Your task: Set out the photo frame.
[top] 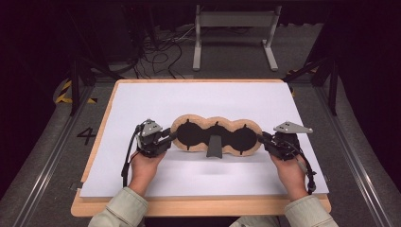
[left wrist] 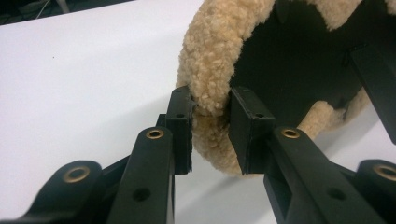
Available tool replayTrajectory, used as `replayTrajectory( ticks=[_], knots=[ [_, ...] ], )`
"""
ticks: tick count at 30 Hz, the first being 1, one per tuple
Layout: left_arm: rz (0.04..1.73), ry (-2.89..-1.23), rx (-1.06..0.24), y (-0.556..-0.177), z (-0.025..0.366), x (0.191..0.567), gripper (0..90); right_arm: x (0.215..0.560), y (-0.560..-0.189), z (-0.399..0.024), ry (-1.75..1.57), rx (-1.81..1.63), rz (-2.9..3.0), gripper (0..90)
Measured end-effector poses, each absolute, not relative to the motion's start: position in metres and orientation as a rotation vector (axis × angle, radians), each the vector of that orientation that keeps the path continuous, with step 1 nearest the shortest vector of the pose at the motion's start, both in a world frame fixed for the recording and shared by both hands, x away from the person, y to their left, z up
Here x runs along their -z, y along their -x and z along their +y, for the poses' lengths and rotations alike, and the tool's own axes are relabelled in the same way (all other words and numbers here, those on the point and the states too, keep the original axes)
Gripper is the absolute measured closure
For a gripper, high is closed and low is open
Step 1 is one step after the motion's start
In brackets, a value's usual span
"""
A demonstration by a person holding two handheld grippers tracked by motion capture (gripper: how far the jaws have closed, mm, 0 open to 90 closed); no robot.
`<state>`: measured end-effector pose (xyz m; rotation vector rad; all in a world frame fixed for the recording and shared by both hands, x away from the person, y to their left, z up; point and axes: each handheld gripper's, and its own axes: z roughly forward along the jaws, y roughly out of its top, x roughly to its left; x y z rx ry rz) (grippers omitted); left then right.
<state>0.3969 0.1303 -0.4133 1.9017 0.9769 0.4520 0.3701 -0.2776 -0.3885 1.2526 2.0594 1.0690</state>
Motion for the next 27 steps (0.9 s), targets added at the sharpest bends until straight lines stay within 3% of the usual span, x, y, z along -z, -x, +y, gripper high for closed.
replayTrajectory(
  ticks=[6, 27],
  knots=[
    [0.937, -2.015, -0.472, -0.396, 0.129, 0.421, 71.4, 0.398, -0.366, -0.274, -1.225, -1.032, 2.112, 77.4],
    [0.861, -2.019, -0.326, -0.373, 0.147, 0.415, 70.3, 0.389, -0.337, -0.282, -1.165, -1.069, 2.227, 76.6]
  ],
)
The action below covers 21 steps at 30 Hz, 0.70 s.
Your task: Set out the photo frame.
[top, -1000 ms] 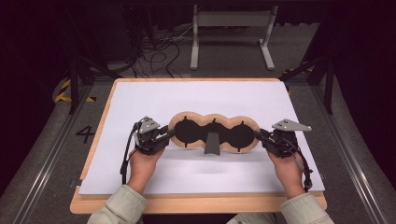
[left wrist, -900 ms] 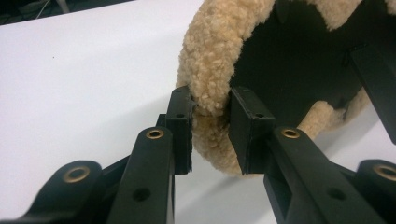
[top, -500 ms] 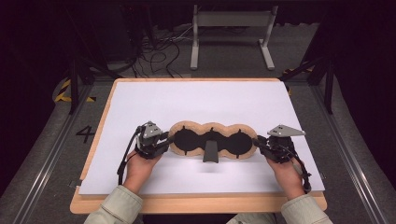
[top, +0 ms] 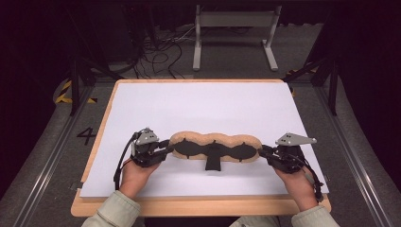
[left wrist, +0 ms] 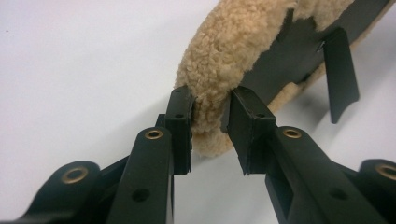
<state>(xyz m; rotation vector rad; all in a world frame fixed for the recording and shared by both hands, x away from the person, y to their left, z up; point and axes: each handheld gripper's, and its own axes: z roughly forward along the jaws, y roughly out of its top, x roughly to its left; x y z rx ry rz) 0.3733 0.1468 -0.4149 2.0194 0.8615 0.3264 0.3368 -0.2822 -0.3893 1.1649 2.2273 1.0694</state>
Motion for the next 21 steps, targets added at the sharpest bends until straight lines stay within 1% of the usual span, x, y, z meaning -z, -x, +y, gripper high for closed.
replayTrajectory(
  ticks=[6, 11, 15, 18, 21],
  knots=[
    [0.841, -2.025, -0.279, -0.366, 0.152, 0.415, 69.9, 0.389, -0.327, -0.284, -1.148, -1.075, 2.266, 76.3],
    [0.823, -2.021, -0.212, -0.362, 0.157, 0.417, 67.1, 0.387, -0.321, -0.286, -1.133, -1.076, 2.318, 75.8],
    [0.804, -2.025, -0.206, -0.358, 0.159, 0.418, 66.0, 0.388, -0.318, -0.288, -1.119, -1.085, 2.349, 74.7],
    [0.818, -2.011, -0.185, -0.358, 0.162, 0.418, 60.1, 0.388, -0.317, -0.288, -1.106, -1.09, 2.353, 69.5],
    [0.82, -2.0, -0.181, -0.357, 0.164, 0.417, 58.5, 0.387, -0.316, -0.288, -1.104, -1.094, 2.354, 68.6]
  ],
)
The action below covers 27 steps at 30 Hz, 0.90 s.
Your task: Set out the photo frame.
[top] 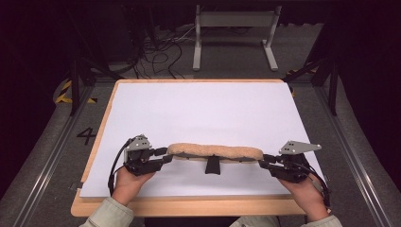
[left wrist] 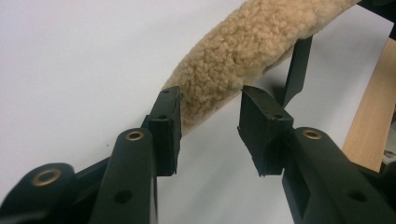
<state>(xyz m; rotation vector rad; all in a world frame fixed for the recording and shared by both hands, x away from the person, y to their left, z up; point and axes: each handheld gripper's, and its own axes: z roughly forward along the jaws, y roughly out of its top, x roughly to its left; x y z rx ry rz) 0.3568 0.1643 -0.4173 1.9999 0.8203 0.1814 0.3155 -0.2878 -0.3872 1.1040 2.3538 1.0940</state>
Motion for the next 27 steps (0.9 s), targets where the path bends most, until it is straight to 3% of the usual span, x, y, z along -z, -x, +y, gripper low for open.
replayTrajectory(
  ticks=[7, 15, 21, 27],
  knots=[
    [0.801, -1.991, -0.171, -0.355, 0.175, 0.415, 49.3, 0.387, -0.315, -0.289, -1.115, -1.087, 2.36, 61.2],
    [0.774, -1.95, -0.207, -0.354, 0.182, 0.408, 46.9, 0.391, -0.315, -0.291, -1.133, -1.03, 2.384, 63.2],
    [0.777, -1.921, -0.247, -0.355, 0.186, 0.402, 56.1, 0.391, -0.312, -0.294, -1.155, -1.008, 2.401, 72.8],
    [0.835, -1.921, -0.27, -0.361, 0.19, 0.404, 72.2, 0.392, -0.311, -0.288, -1.118, -0.947, 2.455, 87.9]
  ],
)
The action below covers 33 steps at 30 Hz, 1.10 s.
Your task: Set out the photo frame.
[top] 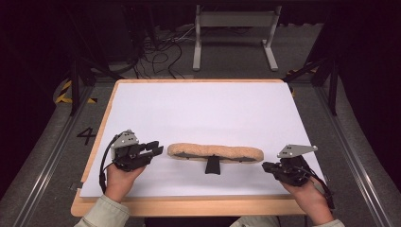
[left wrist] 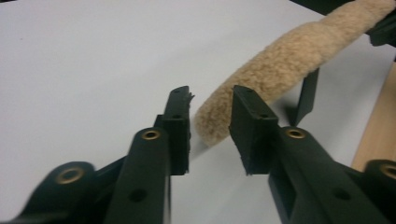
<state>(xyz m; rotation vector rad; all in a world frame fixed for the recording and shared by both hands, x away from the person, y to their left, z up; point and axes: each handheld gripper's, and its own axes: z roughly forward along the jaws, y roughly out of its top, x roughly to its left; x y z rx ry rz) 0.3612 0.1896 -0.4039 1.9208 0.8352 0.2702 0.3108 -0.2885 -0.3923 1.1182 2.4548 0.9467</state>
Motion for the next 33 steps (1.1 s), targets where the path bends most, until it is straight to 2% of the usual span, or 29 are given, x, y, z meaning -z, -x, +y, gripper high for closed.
replayTrajectory(
  ticks=[2, 3, 4, 6, 16, 33],
  knots=[
    [0.843, -1.916, -0.273, -0.362, 0.19, 0.404, 77.7, 0.393, -0.311, -0.287, -1.115, -0.943, 2.462, 88.8],
    [0.85, -1.913, -0.279, -0.363, 0.191, 0.404, 77.7, 0.393, -0.311, -0.286, -1.108, -0.938, 2.468, 89.5],
    [0.858, -1.913, -0.279, -0.365, 0.192, 0.405, 84.6, 0.395, -0.312, -0.282, -1.097, -0.936, 2.488, 89.8],
    [0.865, -1.913, -0.278, -0.366, 0.192, 0.405, 89.9, 0.397, -0.312, -0.281, -1.088, -0.932, 2.495, 89.8],
    [0.842, -1.936, -0.257, -0.374, 0.177, 0.415, 90.0, 0.416, -0.324, -0.267, -1.091, -0.908, 2.556, 90.0],
    [0.793, -1.983, -0.237, -0.373, 0.168, 0.417, 90.0, 0.424, -0.337, -0.276, -1.179, -0.948, 2.514, 90.0]
  ],
)
